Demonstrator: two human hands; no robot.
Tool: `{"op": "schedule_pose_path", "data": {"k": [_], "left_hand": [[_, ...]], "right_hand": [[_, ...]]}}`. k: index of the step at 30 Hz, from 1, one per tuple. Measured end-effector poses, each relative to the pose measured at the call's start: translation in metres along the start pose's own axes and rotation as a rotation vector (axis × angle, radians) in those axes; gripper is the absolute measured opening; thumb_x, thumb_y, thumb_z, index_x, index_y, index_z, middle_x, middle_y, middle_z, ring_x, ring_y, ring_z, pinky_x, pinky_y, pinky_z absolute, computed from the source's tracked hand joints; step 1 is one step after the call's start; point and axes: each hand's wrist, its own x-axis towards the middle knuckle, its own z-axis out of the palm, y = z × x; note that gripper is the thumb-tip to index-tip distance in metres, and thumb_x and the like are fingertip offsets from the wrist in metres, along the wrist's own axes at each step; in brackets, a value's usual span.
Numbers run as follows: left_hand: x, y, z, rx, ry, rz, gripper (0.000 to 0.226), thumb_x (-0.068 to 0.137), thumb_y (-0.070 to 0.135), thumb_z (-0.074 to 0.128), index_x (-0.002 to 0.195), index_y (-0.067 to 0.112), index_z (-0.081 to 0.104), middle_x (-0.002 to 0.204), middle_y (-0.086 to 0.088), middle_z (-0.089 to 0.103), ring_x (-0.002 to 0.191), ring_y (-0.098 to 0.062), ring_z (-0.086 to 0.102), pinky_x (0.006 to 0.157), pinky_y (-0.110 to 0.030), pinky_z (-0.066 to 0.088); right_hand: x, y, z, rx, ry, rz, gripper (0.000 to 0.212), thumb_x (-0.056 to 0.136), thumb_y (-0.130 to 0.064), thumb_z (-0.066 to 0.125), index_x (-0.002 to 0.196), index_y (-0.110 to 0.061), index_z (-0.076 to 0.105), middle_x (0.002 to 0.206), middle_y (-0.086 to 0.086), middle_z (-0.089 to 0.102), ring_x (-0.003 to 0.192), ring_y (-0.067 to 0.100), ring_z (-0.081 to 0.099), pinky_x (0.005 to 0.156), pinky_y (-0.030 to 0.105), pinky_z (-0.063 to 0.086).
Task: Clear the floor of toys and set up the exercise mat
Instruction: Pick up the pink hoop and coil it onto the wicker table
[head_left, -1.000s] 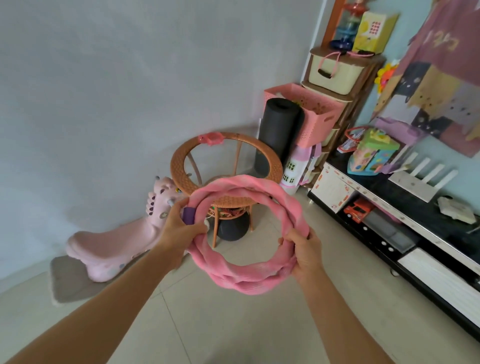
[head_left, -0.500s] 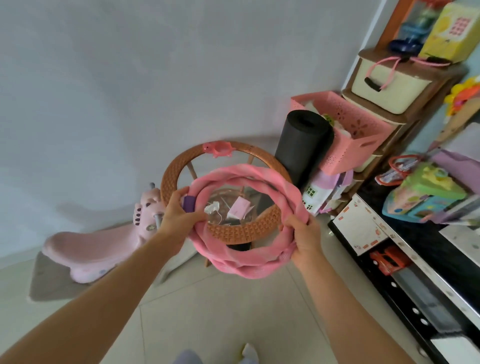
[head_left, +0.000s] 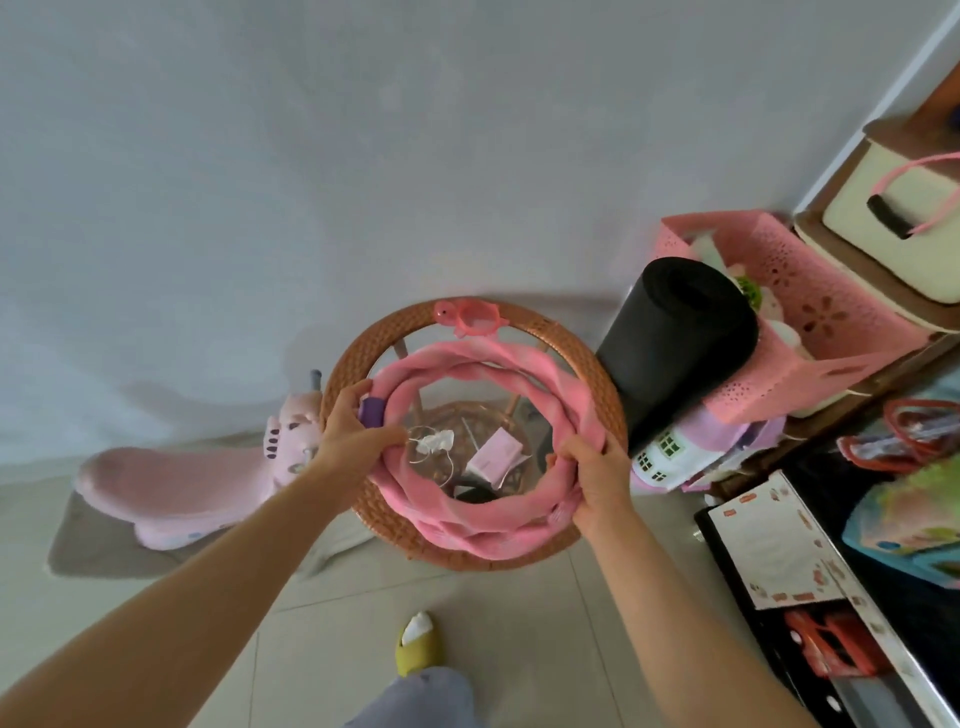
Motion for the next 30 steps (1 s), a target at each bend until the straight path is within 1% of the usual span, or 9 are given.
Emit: {"op": "schedule_pose_path", "data": {"k": [4,6,8,10,12,18,21,25,30], "left_hand": [[0.035,-0.003,0.011,0.035,0.013,-0.06,0.076,0.068,-0.008,0.069,0.132,0.023,0.041,0.117,-0.019,0.053,0.101,-0.038,0.06,0.086,-0.054,0.052],[0.047,-0.005,0.016,0.036,0.012,-0.092,0.077,0.068,-0.009,0.069,0.133,0.021,0.04,0.117,-0.019,0.054,0.102,-0.038,0.06,0.087,-0.053,0.051],[0.059,-0.007,0.022,0.035,0.031,-0.131,0.078,0.068,-0.01,0.068,0.133,0.021,0.04,0.117,-0.018,0.054,0.103,-0.037,0.059,0.088,-0.052,0.051],[0.071,-0.011,0.027,0.028,0.051,-0.164,0.078,0.067,-0.01,0.068,0.133,0.021,0.041,0.117,-0.015,0.054,0.103,-0.035,0.059,0.088,-0.051,0.051],[0.084,-0.018,0.032,0.031,0.063,-0.195,0.077,0.066,-0.01,0.069,0.13,0.022,0.043,0.116,-0.014,0.054,0.103,-0.033,0.058,0.087,-0.05,0.052],[0.111,-0.041,0.051,0.002,0.132,-0.268,0.072,0.067,-0.013,0.066,0.128,0.02,0.045,0.11,-0.014,0.059,0.094,-0.028,0.062,0.066,-0.033,0.054],[0.125,-0.051,0.06,0.01,0.179,-0.282,0.073,0.067,-0.012,0.065,0.128,0.022,0.044,0.114,-0.015,0.057,0.098,-0.029,0.06,0.067,-0.033,0.054],[0.146,-0.066,0.071,0.012,0.229,-0.292,0.076,0.067,-0.013,0.064,0.13,0.024,0.043,0.115,-0.012,0.056,0.098,-0.027,0.06,0.07,-0.034,0.055],[0.163,-0.082,0.083,0.001,0.236,-0.348,0.079,0.067,-0.016,0.06,0.131,0.025,0.041,0.108,-0.011,0.056,0.087,-0.022,0.061,0.058,-0.029,0.053]], "right_hand": [[0.046,0.003,0.01,-0.077,-0.03,0.062,0.03,0.068,0.004,0.065,0.085,-0.021,0.069,0.071,-0.001,0.071,0.068,0.02,0.065,0.07,0.038,0.055],[0.064,0.004,0.013,-0.107,-0.026,0.097,0.031,0.068,0.006,0.063,0.087,-0.018,0.069,0.075,0.004,0.07,0.07,0.023,0.064,0.071,0.038,0.055],[0.083,0.002,0.016,-0.198,-0.024,0.129,0.034,0.068,0.006,0.062,0.096,-0.013,0.067,0.08,0.008,0.068,0.069,0.022,0.063,0.064,0.032,0.053],[0.097,0.0,0.018,-0.277,-0.044,0.167,0.039,0.068,0.006,0.06,0.1,-0.015,0.066,0.08,0.004,0.067,0.068,0.018,0.063,0.053,0.023,0.05],[0.113,0.001,0.021,-0.31,-0.077,0.197,0.042,0.069,0.009,0.058,0.101,-0.018,0.064,0.08,0.003,0.067,0.069,0.017,0.063,0.049,0.021,0.048],[0.166,0.01,0.028,-0.386,-0.135,0.272,0.048,0.072,0.014,0.053,0.11,-0.015,0.061,0.088,0.006,0.065,0.074,0.019,0.062,0.058,0.027,0.048],[0.189,0.017,0.031,-0.421,-0.148,0.275,0.052,0.071,0.015,0.054,0.115,-0.013,0.06,0.093,0.006,0.065,0.08,0.021,0.062,0.062,0.029,0.05],[0.221,0.031,0.034,-0.471,-0.177,0.313,0.057,0.071,0.015,0.058,0.121,-0.014,0.057,0.11,0.012,0.064,0.095,0.027,0.062,0.077,0.037,0.052],[0.242,0.042,0.036,-0.488,-0.176,0.313,0.054,0.075,0.015,0.058,0.123,-0.009,0.055,0.114,0.014,0.062,0.096,0.028,0.06,0.08,0.036,0.05]]}}
